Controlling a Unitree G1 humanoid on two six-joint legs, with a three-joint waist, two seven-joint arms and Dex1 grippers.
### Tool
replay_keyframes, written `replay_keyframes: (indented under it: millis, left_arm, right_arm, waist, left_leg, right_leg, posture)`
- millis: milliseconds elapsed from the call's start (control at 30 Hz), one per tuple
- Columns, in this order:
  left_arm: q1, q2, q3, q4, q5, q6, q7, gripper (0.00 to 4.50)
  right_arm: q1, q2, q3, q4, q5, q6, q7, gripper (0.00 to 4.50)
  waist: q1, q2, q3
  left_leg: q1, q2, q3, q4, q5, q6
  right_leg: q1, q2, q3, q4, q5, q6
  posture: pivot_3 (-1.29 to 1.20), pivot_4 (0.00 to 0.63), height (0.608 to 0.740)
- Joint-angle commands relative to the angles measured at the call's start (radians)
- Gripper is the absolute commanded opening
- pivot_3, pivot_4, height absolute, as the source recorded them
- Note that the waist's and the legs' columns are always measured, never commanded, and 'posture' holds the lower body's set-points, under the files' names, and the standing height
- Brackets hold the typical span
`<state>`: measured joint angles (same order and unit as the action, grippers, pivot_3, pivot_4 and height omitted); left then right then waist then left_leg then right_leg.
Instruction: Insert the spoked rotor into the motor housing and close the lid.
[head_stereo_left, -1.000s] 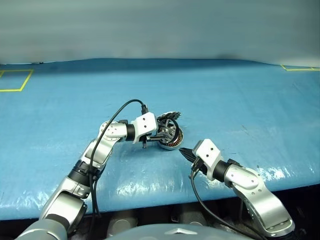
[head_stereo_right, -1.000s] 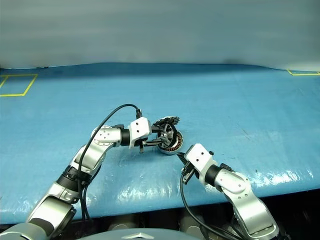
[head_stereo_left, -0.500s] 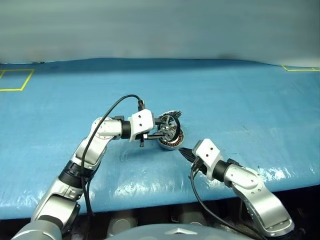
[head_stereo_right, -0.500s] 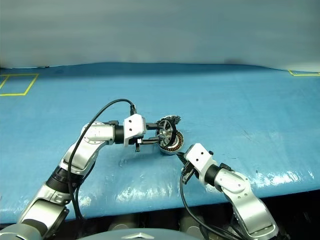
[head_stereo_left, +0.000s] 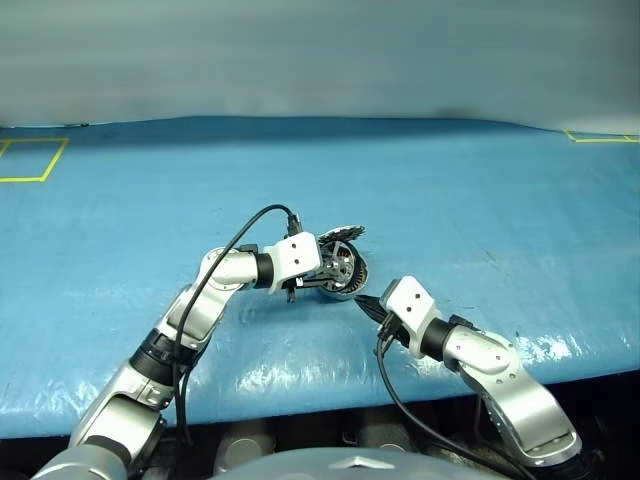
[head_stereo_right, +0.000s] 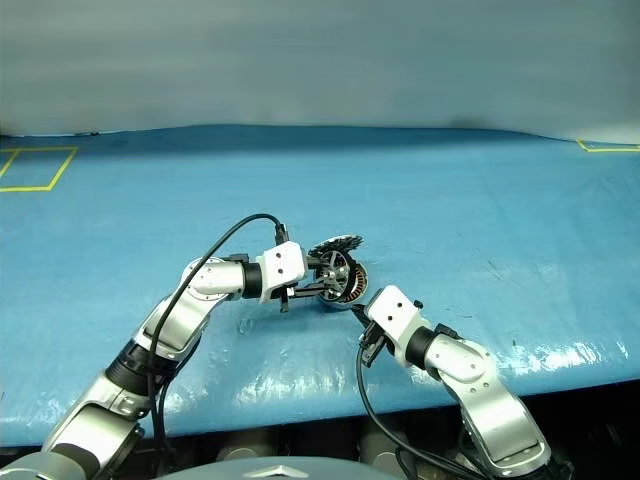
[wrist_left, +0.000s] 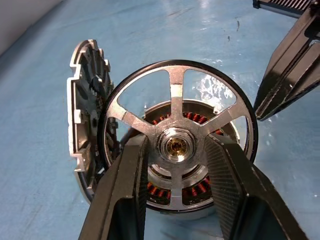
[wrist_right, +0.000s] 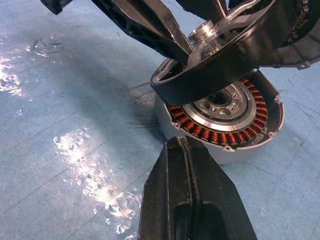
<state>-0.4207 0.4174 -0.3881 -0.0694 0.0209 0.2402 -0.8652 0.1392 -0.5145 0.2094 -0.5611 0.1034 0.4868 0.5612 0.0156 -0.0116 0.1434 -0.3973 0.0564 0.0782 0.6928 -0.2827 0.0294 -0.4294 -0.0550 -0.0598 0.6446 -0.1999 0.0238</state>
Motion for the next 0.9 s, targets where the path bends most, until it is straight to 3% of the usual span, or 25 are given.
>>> replay_keyframes:
  millis: [33,300,400,500,900]
  left_arm:
    - [-0.014,-0.022,0.010,0.009,0.002,0.025,0.027,1.80]
    - [-0.015,-0.014,-0.001,0.018,0.015,0.024,0.018,1.80]
    - [-0.010,-0.009,-0.002,0.011,0.011,0.018,0.003,2.38]
    - [-0.022,-0.032,0.017,0.017,0.030,0.052,0.059,3.33]
    - [0.036,-0.001,0.120,-0.101,-0.147,0.001,-0.021,3.33]
  right_arm:
    - [0.001,0.003,-0.002,-0.021,-0.004,-0.025,-0.007,0.00]
    - [0.008,0.006,-0.001,-0.021,-0.016,-0.026,-0.011,0.00]
    - [0.006,0.009,0.003,-0.018,-0.019,-0.027,-0.011,0.00]
    - [0.003,0.010,0.004,-0.013,-0.021,-0.029,-0.011,0.00]
    - [-0.008,0.022,-0.045,-0.037,0.012,-0.036,-0.011,0.00]
  waist:
    - [0.000,0.000,0.000]
    - [0.000,0.000,0.000]
    - [0.000,0.000,0.000]
    - [0.000,0.000,0.000]
    - [-0.001,0.000,0.000]
  left_leg:
    - [0.000,0.000,0.000,0.000,0.000,0.000]
    - [0.000,0.000,0.000,0.000,0.000,0.000]
    - [0.000,0.000,0.000,0.000,0.000,0.000]
    - [0.000,0.000,0.000,0.000,0.000,0.000]
    - [0.000,0.000,0.000,0.000,0.000,0.000]
  right_leg:
    - [0.000,0.000,0.000,0.000,0.000,0.000]
    - [0.000,0.000,0.000,0.000,0.000,0.000]
    - [0.000,0.000,0.000,0.000,0.000,0.000]
    - [0.000,0.000,0.000,0.000,0.000,0.000]
    - [0.000,0.000,0.000,0.000,0.000,0.000]
  posture:
    - [0.00,0.150,0.740]
    - [0.00,0.150,0.740]
    - [0.00,0.150,0.740]
    - [0.00,0.150,0.740]
    - [0.00,0.150,0.740]
